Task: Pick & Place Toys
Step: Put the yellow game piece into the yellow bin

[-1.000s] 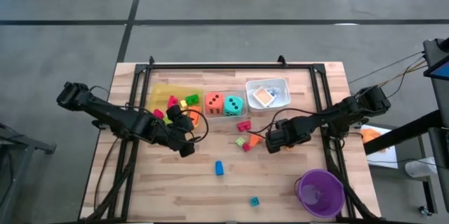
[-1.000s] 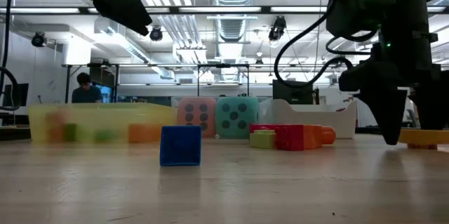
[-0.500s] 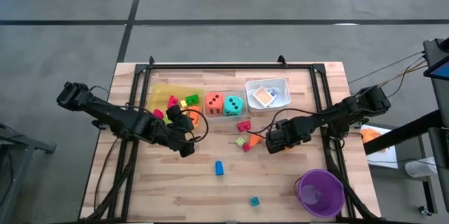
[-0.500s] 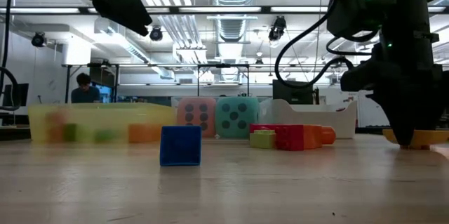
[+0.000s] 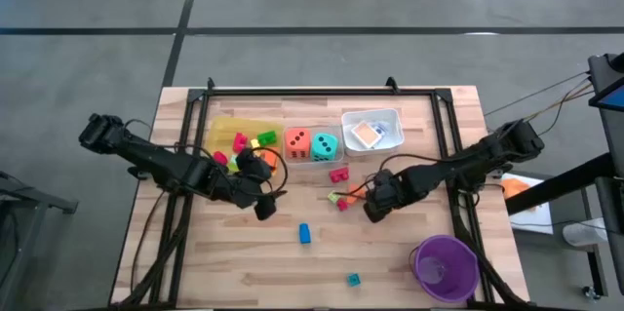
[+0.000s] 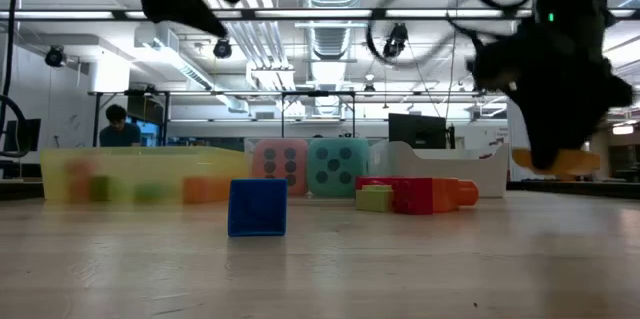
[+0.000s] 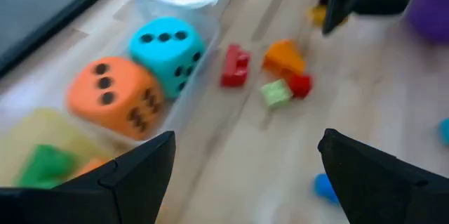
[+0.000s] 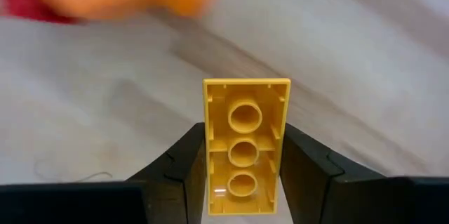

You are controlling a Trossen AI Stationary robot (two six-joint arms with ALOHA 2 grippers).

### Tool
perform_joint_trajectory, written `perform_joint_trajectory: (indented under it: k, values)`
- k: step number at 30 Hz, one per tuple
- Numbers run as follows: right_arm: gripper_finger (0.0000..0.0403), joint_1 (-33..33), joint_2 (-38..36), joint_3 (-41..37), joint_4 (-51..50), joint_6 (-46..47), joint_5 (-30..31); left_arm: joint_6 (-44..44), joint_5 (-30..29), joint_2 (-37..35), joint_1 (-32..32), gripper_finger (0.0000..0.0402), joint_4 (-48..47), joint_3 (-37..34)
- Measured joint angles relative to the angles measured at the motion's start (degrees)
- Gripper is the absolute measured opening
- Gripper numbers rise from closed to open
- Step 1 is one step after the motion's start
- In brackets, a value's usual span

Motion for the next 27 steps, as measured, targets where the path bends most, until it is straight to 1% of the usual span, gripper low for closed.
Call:
perform_joint_trajectory:
  k: [2,4,8,10,12,14,17,19,22,27]
  values:
    - [0.0130,1.5,0.0,2.5,0.1,-4.7,2.9,-0.3,1.7,0.0,-0.4,0.0349,4.4,-0.5]
    - [0.0130,3.1,0.0,5.1,0.0,-9.1,6.5,1.0,5.3,0.0,-1.0,0.0349,11.8,-2.2]
    - [0.0130,6.5,0.0,10.5,0.1,-17.3,15.9,4.7,16.6,0.0,-1.4,0.0349,29.9,-6.5]
    - [0.0130,7.8,0.0,13.4,0.1,-20.8,20.7,2.4,20.2,0.0,-1.3,0.0349,36.6,-8.6]
    - [0.0130,8.7,0.2,16.3,0.2,-24.3,24.8,-3.2,20.6,0.0,-1.3,0.0349,41.2,-10.3]
    - [0.0130,9.0,1.0,19.6,0.1,-28.1,27.8,-9.4,20.3,0.0,-1.1,0.0349,43.9,-11.2]
    - [0.0130,8.9,3.6,24.9,-0.3,-35.0,30.2,-16.7,19.4,0.0,-0.9,0.0349,44.0,-11.3]
    - [0.0130,8.9,6.3,28.9,-1.3,-39.5,32.1,-19.9,19.4,0.0,-0.8,0.0349,44.0,-11.0]
    - [0.0130,8.9,11.3,35.6,-5.6,-44.3,36.0,-24.1,19.4,0.0,-0.8,0.0349,44.3,-10.8]
    - [0.0130,9.0,19.7,46.5,-12.2,-51.1,36.8,-29.1,19.0,0.1,0.1,0.0349,42.2,-10.8]
